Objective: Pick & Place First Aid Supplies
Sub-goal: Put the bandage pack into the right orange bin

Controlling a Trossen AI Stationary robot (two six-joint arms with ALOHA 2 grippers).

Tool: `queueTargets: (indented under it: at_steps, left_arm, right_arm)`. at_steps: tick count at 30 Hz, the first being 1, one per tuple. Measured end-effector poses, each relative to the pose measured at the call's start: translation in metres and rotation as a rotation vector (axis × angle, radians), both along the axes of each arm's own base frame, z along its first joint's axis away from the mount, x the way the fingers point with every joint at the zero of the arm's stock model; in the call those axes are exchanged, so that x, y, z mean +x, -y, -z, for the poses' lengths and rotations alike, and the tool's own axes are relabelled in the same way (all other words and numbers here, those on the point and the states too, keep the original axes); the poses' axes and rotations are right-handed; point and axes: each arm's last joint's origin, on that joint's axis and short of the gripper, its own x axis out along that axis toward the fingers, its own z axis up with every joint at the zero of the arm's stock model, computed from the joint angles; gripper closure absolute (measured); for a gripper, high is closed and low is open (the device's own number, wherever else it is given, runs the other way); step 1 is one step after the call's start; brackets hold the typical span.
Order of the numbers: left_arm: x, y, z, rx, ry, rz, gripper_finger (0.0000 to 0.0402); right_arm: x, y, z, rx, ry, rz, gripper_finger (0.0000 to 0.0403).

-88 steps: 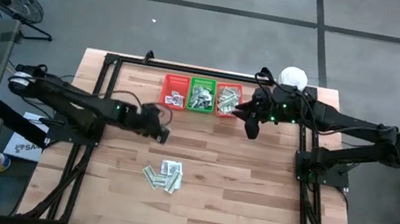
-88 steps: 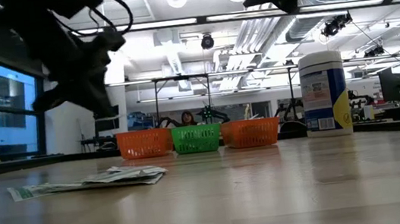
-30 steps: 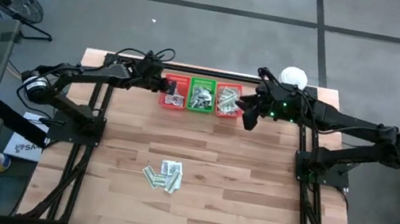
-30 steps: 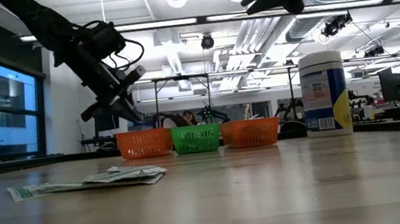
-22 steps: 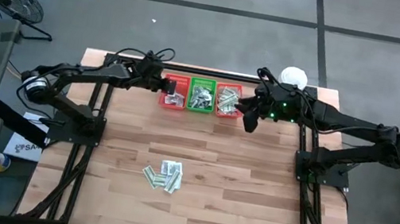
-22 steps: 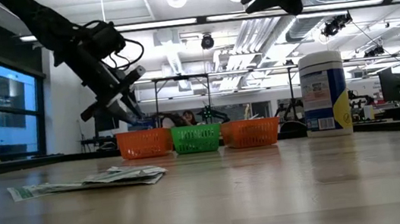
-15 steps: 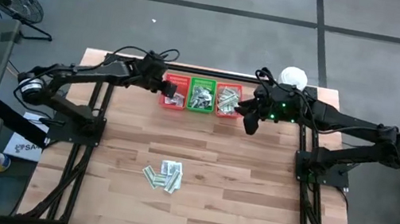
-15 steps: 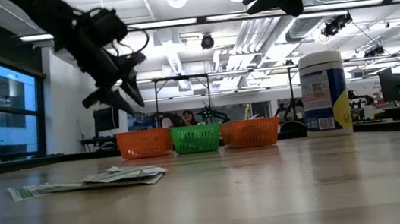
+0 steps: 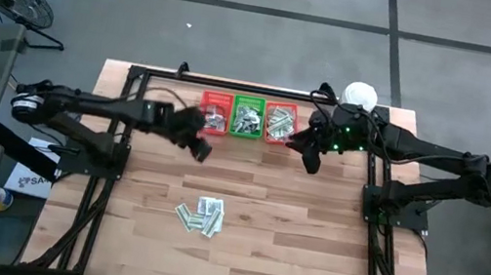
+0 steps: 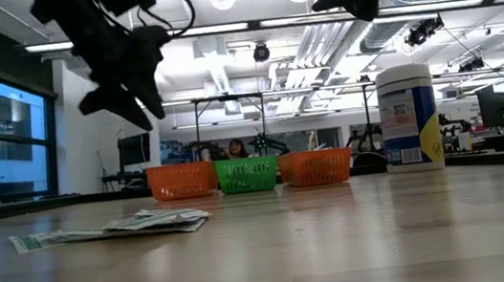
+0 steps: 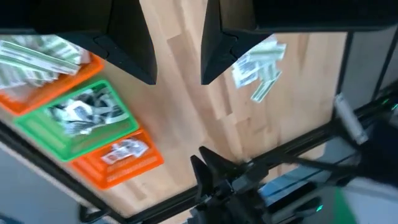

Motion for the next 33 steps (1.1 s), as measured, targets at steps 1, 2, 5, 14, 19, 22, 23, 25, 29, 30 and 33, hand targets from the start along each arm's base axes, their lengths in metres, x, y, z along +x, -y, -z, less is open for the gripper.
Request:
queueTargets:
  at_steps: [1, 2, 5, 14, 19, 22, 23, 25, 29, 30, 33]
  left_arm:
    - [0.001, 0.008, 0.001, -0.008, -0.009, 0.011, 0.0243]
    - [0.001, 0.017, 0.001, -0.015, -0.020, 0.021, 0.0243]
    - [0.001, 0.041, 0.003, -0.040, -0.029, 0.022, 0.0243]
    - [-0.008, 0.102, 0.004, -0.017, -0.030, 0.035, 0.0243]
    - [-0.022, 0.122, 0.008, 0.041, -0.087, 0.065, 0.0243]
    - [-0.029, 0.131, 0.011, 0.059, -0.108, 0.089, 0.0243]
    - [-0.030, 0.134, 0.012, 0.057, -0.109, 0.105, 0.0243]
    - [-0.033, 0.140, 0.014, 0.045, -0.120, 0.145, 0.0243]
    - [-0.041, 0.154, 0.018, 0.042, -0.127, 0.208, 0.0243]
    - [-0.042, 0.157, 0.018, 0.044, -0.121, 0.219, 0.0243]
    - [-0.046, 0.164, 0.018, 0.061, -0.105, 0.248, 0.0243]
  right_arm:
    - [0.000, -0.002, 0.001, -0.001, -0.003, -0.025, 0.0284]
    - [0.002, -0.003, 0.001, -0.004, -0.005, -0.050, 0.0284]
    - [0.005, -0.010, 0.004, -0.007, -0.013, -0.091, 0.0284]
    - [0.045, -0.046, 0.031, -0.013, -0.058, -0.255, 0.0284]
    - [0.069, -0.069, 0.044, 0.008, -0.011, -0.264, 0.0284]
    - [0.085, -0.082, 0.055, -0.003, 0.019, -0.259, 0.0284]
    - [0.090, -0.086, 0.060, 0.006, 0.026, -0.260, 0.0284]
    - [0.100, -0.093, 0.070, 0.021, 0.042, -0.249, 0.0284]
    - [0.117, -0.107, 0.089, 0.018, 0.077, -0.187, 0.0284]
    - [0.120, -0.110, 0.093, 0.025, 0.086, -0.172, 0.0284]
    - [0.128, -0.117, 0.104, 0.063, 0.097, -0.124, 0.0284]
